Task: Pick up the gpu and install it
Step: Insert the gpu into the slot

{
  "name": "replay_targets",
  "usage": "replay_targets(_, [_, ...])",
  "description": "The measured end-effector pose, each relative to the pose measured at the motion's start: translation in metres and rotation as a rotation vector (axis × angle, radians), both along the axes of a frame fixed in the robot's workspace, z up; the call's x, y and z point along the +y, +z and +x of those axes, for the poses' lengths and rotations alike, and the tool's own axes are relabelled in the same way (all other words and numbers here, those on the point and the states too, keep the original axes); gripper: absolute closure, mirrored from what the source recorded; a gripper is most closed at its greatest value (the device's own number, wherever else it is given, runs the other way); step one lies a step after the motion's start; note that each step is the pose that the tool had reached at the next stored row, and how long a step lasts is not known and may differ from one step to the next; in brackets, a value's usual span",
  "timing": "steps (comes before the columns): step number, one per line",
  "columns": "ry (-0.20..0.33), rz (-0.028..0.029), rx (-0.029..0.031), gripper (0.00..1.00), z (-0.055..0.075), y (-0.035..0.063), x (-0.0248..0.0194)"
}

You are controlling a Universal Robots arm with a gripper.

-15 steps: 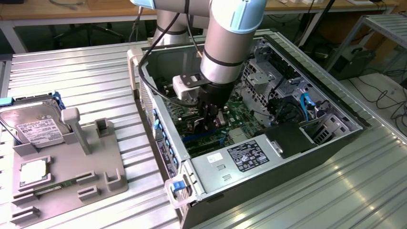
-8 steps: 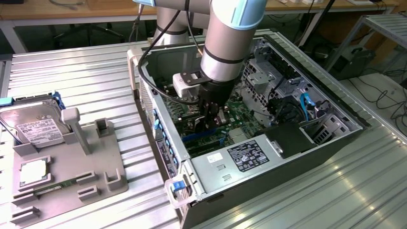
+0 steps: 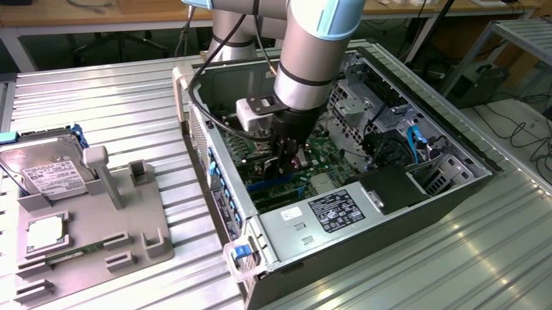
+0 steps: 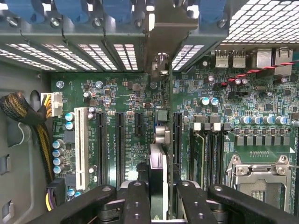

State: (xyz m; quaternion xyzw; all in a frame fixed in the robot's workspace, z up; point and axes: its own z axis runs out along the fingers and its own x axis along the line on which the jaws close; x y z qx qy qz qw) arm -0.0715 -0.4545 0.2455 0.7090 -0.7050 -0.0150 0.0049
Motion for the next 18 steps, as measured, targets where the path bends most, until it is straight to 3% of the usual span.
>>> replay_targets(5, [0.000,0.0001,0.0003,0.73,0.000,0.0000,0.0000])
replay_targets(6, [-0.001,0.0001,0.0003,0.73,0.000,0.0000,-0.0029])
replay_targets(10, [-0.001,0.0000,0.0003,0.73,0.000,-0.0004,-0.0030])
replay_targets(18, [-0.001,0.0001,0.0010,0.73,-0.001,-0.0101,-0.0029])
